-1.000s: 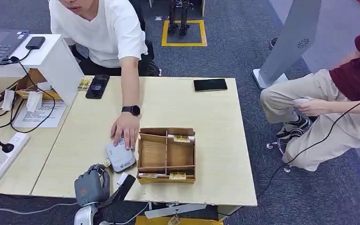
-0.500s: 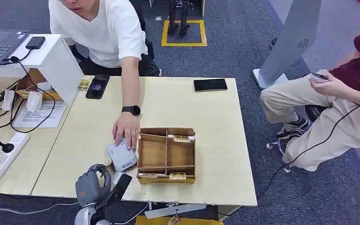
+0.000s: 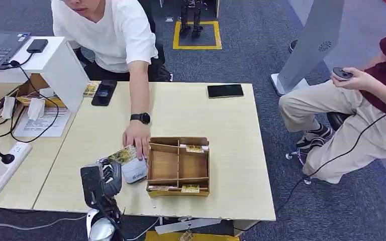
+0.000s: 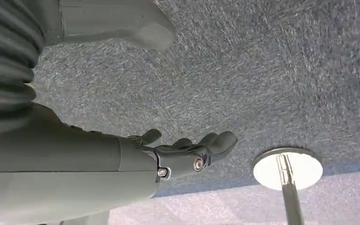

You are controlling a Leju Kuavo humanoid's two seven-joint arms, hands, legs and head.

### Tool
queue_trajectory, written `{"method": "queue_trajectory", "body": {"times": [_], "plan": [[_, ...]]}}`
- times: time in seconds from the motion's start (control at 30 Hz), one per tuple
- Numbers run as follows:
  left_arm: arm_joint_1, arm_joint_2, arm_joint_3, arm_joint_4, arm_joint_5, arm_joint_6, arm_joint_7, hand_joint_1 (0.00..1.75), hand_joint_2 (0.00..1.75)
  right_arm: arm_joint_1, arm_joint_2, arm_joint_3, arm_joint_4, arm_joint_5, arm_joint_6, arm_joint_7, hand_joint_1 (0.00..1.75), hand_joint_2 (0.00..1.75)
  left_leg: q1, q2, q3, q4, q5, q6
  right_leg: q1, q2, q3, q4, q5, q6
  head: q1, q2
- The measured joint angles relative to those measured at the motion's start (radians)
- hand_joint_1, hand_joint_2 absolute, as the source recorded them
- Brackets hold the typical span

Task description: Pass the card to the sensor for recognition and then transmit it.

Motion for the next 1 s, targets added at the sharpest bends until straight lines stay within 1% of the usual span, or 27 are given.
{"method": "queue_trajectory", "body": {"times": [0.2,0.4,0.47,0.53,0.6,0.73,0.9,1.0], "plan": [[0.0,0.008,-0.027,-0.061,0.018,-0.004,0.004,1.75,1.75,0.0,0.005,0.0,-0.013,0.0,0.0,0.002,0.0,1.75,0.0,0.0,0.0,0.0,0.0,0.0,0.0,0.0,0.0,0.0,0.0,0.0,0.0,0.0],[0.001,0.011,-0.034,-0.082,0.024,-0.005,0.006,1.75,1.75,0.0,0.006,0.0,-0.019,0.0,0.0,0.002,0.0,1.75,0.0,0.0,0.0,0.0,0.0,0.0,0.0,0.0,0.0,0.0,0.0,0.0,0.0,0.0],[-0.001,0.013,-0.034,-0.082,0.056,0.001,0.028,1.75,1.75,0.0,0.007,0.0,-0.021,0.0,0.0,0.003,0.0,1.75,0.0,0.0,0.0,0.0,0.0,0.0,0.0,0.0,0.0,0.0,0.0,0.0,0.0,0.0],[-0.011,0.013,-0.034,-0.082,0.099,0.021,0.056,1.75,1.75,0.0,0.008,0.0,-0.024,0.005,0.0,0.009,0.0,1.75,0.0,0.0,0.0,0.0,0.0,0.0,0.0,0.0,-0.001,0.0,0.0,0.0,0.0,0.0],[-0.039,0.015,-0.034,-0.075,0.134,0.049,0.067,1.75,1.75,0.0,0.008,0.0,-0.027,0.013,0.0,0.014,0.0,1.75,0.0,0.0,0.0,0.0,0.0,0.0,0.0,0.0,0.0,0.0,0.0,0.0,0.0,0.0],[-0.125,0.029,-0.034,-0.033,0.183,0.093,0.066,1.75,1.75,-0.001,0.009,0.0,-0.029,0.029,0.0,0.017,0.0,1.75,0.0,0.0,0.0,0.0,0.0,0.0,0.0,0.0,0.0,0.0,0.0,0.0,0.0,0.0],[-0.227,0.045,-0.032,0.052,0.251,0.148,0.057,1.75,1.75,-0.001,0.009,0.0,-0.029,0.053,0.0,0.02,0.0,1.75,0.0,0.0,0.0,0.0,0.001,0.0,0.0,0.0,0.0,0.0,0.0,0.0,0.0,0.0],[-0.264,0.051,-0.03,0.089,0.264,0.158,0.05,1.75,1.75,-0.001,0.009,0.0,-0.029,0.056,0.0,0.02,0.0,1.75,0.0,0.0,0.0,0.0,0.001,0.0,0.0,0.0,0.0,0.0,0.0,0.0,0.0,0.0]]}}
